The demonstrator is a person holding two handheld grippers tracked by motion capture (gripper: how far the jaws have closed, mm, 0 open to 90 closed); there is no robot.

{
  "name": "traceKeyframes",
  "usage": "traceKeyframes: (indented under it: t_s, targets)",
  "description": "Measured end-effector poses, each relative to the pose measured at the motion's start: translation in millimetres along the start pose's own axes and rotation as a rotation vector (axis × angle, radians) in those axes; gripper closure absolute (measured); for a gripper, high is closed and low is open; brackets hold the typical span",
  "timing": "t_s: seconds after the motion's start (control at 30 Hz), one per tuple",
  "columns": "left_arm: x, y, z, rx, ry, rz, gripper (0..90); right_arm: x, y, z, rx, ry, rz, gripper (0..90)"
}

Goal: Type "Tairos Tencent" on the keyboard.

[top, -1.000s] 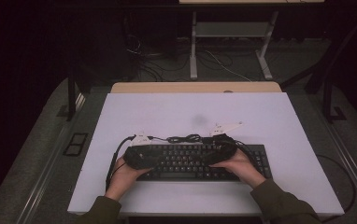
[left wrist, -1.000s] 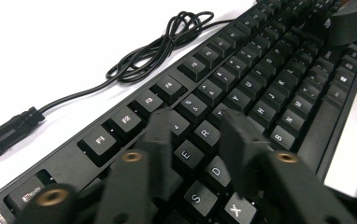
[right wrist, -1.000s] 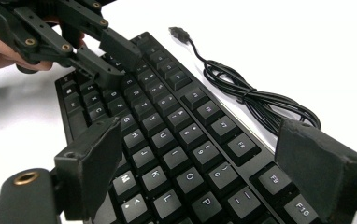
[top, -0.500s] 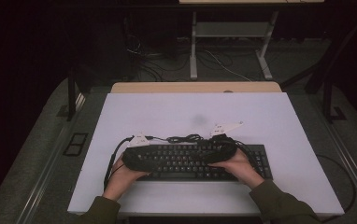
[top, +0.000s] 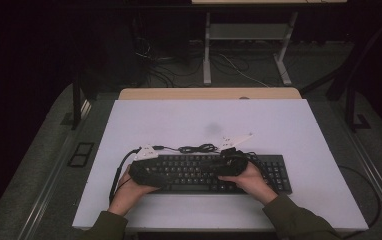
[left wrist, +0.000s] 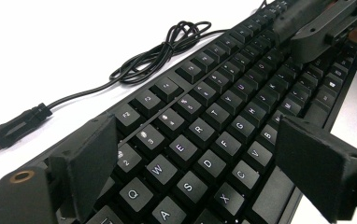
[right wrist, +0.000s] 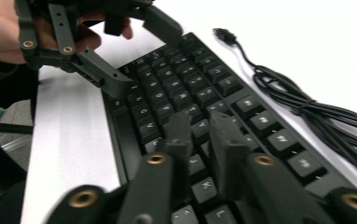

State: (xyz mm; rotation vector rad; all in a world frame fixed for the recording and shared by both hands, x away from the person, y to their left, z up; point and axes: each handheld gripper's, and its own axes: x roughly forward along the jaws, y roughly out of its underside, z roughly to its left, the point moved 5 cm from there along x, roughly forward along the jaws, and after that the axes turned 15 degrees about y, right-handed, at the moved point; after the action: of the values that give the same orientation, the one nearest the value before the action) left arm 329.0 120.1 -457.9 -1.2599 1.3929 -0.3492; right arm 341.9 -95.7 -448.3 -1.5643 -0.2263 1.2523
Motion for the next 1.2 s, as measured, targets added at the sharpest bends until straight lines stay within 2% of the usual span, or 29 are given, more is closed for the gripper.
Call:
traceKeyframes:
  t_s: [0.17,0.33,0.83,1.2]
  targets:
    - [0.1,0.8,0.4,-0.003,-0.013,-0.001,6.0,3.9,1.6,7.7,-0.015,-0.028,0.022,89.2]
    - [1.0,1.4,0.9,-0.016,-0.001,0.004,1.1,10.1,4.6,13.1,-0.036,-0.042,0.057,89.5]
    - [2.1,3.2,0.8,-0.016,-0.001,0.011,0.0,22.4,11.5,23.0,-0.075,-0.045,0.118,89.5]
    - [2.8,4.8,1.8,-0.012,-0.005,0.016,0.0,26.2,15.6,23.3,-0.095,-0.027,0.148,89.5]
